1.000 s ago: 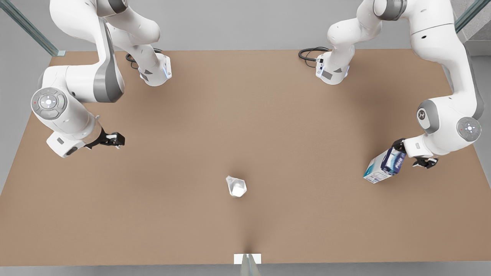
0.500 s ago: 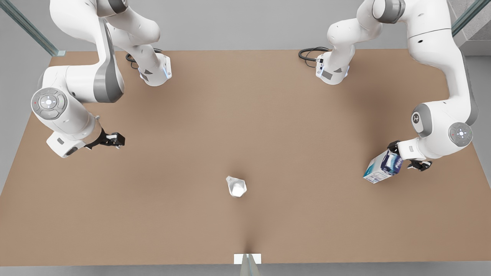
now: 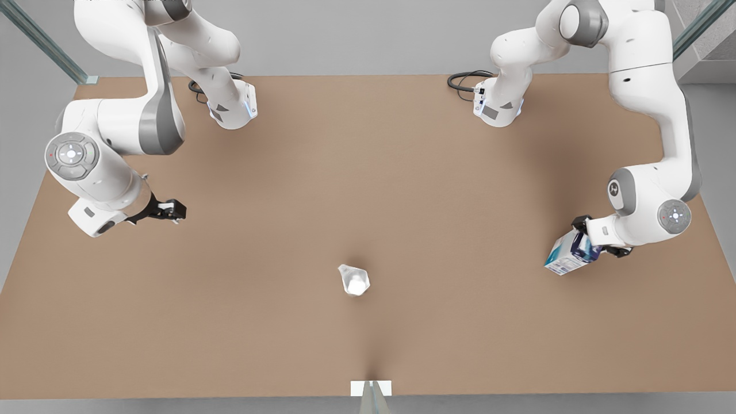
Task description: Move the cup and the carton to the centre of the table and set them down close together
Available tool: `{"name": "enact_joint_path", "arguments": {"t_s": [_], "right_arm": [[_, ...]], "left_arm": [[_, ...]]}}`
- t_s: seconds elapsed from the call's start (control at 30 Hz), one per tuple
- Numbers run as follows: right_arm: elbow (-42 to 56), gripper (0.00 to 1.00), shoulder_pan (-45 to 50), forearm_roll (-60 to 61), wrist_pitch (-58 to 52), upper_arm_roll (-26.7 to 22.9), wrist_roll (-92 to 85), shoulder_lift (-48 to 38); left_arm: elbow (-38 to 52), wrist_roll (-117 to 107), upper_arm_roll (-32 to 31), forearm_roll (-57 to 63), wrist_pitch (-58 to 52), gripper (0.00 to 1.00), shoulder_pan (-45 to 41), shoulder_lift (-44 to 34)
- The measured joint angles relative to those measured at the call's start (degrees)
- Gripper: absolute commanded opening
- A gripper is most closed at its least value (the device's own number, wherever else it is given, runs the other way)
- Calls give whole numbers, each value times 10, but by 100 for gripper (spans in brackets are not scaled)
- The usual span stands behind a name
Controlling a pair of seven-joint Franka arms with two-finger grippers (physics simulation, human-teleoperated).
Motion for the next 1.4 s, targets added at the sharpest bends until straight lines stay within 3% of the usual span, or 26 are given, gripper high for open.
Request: {"name": "enact_joint_path", "arguments": {"t_s": [0.03, 0.07, 0.1, 0.53, 0.7, 0.93, 1.0, 1.1, 1.27, 1.4], "right_arm": [[0, 100, 0, 0, 0, 1, 0, -1], [0, 100, 0, 0, 0, 1, 0, 0], [0, 100, 0, 0, 0, 1, 0, 0], [0, 100, 0, 3, 0, 1, 0, -1], [0, 100, 0, 3, 0, 1, 0, -1], [0, 100, -1, 4, 0, 0, 0, -1], [1, 100, 0, 4, 0, 0, 0, -1], [1, 100, -1, 4, 0, 0, 0, -1], [1, 100, -1, 4, 0, 0, 0, -1], [1, 100, 0, 4, 0, 0, 1, 0]], "left_arm": [[0, 0, 0, 0, -3, 90, 0, -1], [0, 0, 0, 0, -5, 72, 0, -2], [0, 0, 0, 0, -6, 67, 0, -2], [16, 2, 0, 8, -35, 67, -25, -30], [112, 67, -2, 34, -79, 68, -140, -41], [200, 155, -6, 39, -86, 68, -322, 27], [278, 154, -7, 27, -174, 68, -358, 58], [278, 154, -8, -3, -202, 68, -415, 57], [285, 124, -3, -35, -155, 69, -467, 108], [339, 63, 1, -43, -154, 69, -495, 147]]}}
